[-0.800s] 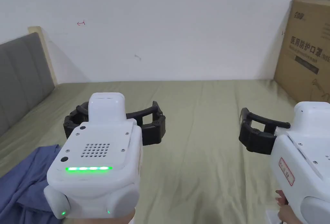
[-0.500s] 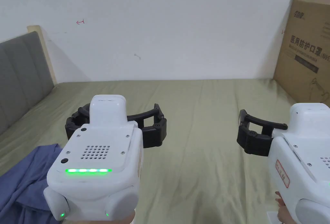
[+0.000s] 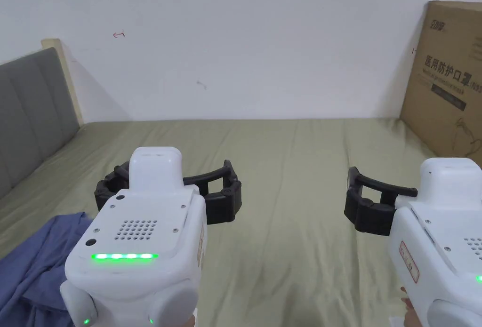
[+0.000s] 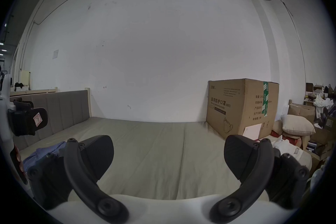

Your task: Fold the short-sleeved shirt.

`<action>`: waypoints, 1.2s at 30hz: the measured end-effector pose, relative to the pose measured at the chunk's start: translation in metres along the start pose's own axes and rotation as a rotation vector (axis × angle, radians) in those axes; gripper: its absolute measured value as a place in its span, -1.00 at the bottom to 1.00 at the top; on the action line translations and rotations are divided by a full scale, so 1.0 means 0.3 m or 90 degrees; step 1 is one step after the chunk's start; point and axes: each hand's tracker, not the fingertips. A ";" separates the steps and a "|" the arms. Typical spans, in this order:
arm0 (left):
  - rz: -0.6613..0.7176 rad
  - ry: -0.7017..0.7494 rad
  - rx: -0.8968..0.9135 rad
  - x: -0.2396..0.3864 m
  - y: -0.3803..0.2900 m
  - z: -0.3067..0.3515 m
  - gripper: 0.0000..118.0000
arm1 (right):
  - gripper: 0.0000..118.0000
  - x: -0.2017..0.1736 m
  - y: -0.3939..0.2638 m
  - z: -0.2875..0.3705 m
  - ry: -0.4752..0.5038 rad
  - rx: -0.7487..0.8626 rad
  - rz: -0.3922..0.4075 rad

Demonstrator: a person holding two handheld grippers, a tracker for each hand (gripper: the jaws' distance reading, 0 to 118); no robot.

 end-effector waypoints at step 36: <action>0.049 0.043 0.047 -0.042 0.029 -0.026 1.00 | 1.00 0.327 -0.080 -0.059 0.002 -0.042 -0.478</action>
